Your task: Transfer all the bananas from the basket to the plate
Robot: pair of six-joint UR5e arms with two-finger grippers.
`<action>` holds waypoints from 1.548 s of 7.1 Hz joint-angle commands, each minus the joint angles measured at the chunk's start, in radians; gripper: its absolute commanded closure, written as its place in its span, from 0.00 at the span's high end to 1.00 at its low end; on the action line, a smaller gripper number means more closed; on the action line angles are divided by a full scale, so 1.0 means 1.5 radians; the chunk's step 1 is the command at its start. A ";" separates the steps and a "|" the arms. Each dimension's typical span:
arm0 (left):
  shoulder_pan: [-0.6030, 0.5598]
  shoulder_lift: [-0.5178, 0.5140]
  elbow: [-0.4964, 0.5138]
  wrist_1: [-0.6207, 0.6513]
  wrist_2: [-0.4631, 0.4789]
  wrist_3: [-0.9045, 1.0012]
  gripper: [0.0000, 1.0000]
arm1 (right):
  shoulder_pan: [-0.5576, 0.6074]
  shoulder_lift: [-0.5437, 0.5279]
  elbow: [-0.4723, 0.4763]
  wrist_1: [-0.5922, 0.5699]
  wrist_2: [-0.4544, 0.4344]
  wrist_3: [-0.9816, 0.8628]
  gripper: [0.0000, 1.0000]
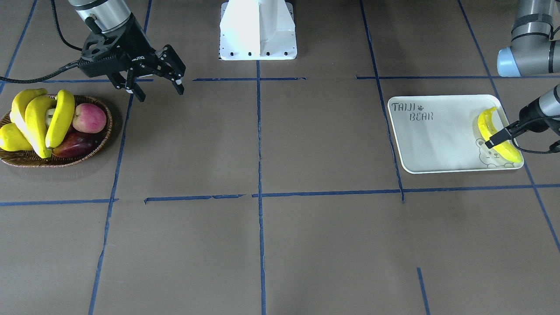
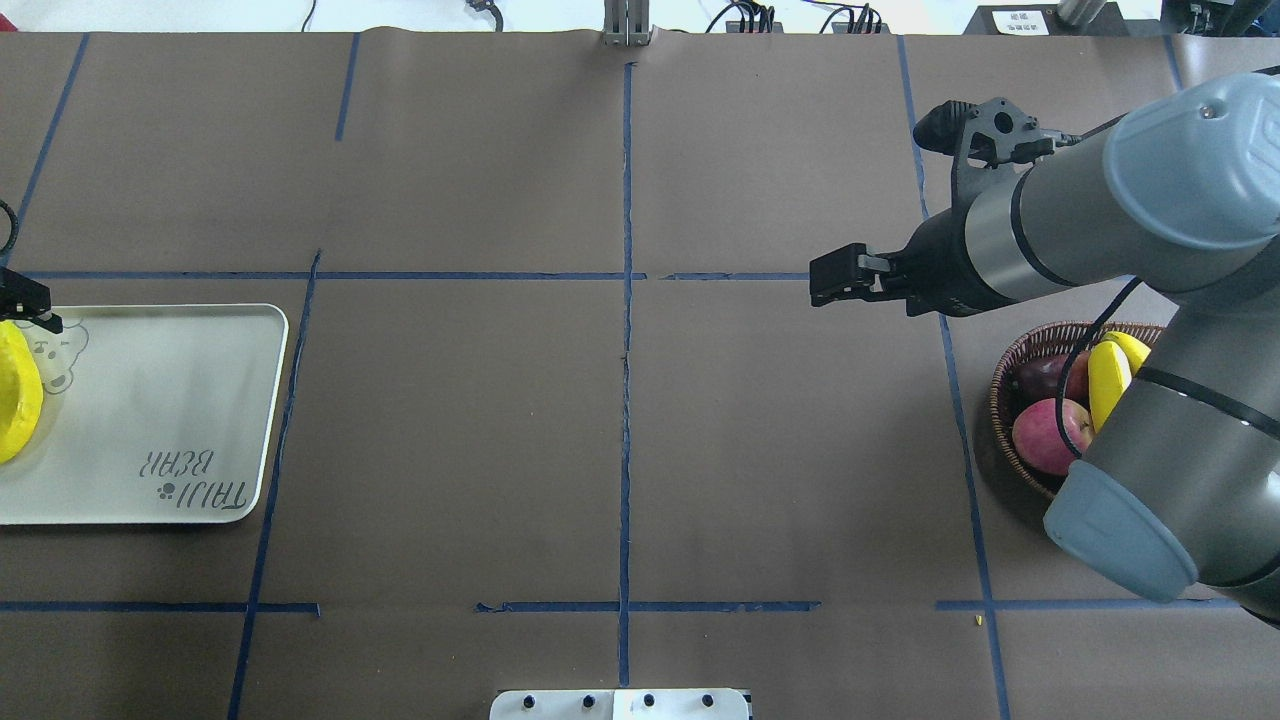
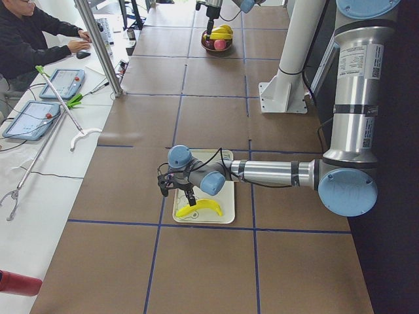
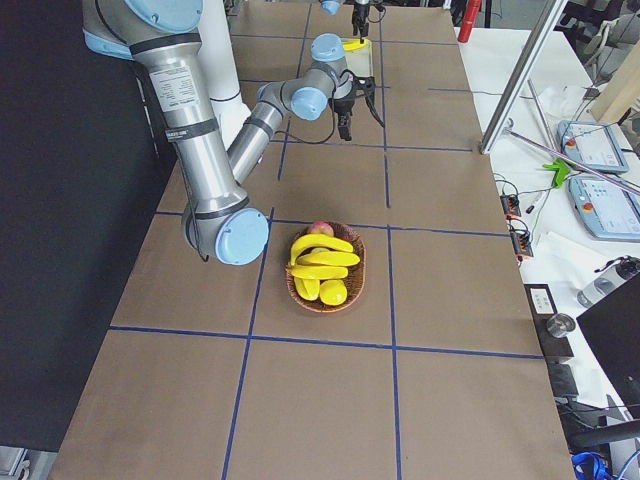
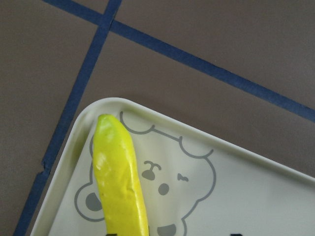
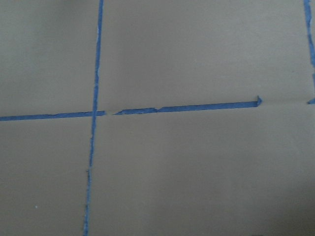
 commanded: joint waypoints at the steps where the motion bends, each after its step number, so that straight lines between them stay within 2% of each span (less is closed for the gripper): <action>1: 0.000 -0.006 -0.014 -0.040 -0.001 -0.006 1.00 | 0.071 -0.086 0.005 0.006 0.043 -0.124 1.00; 2: 0.001 -0.011 -0.034 -0.040 -0.004 -0.038 1.00 | 0.113 -0.128 0.005 0.007 0.084 -0.184 1.00; 3: 0.001 -0.015 -0.082 -0.036 -0.005 -0.081 1.00 | 0.142 -0.164 0.004 0.007 0.101 -0.254 1.00; 5: 0.029 -0.020 -0.123 -0.038 -0.003 -0.147 1.00 | 0.147 -0.253 -0.004 0.006 0.095 -0.345 1.00; 7: 0.048 -0.028 -0.125 -0.038 0.001 -0.172 1.00 | 0.145 -0.276 -0.022 0.009 0.096 -0.313 1.00; 8: 0.048 -0.028 -0.129 -0.038 0.001 -0.173 1.00 | 0.145 -0.277 -0.041 0.011 0.097 -0.254 1.00; 11: 0.049 -0.030 -0.129 -0.039 -0.001 -0.173 1.00 | 0.097 -0.326 -0.050 0.106 0.094 -0.249 1.00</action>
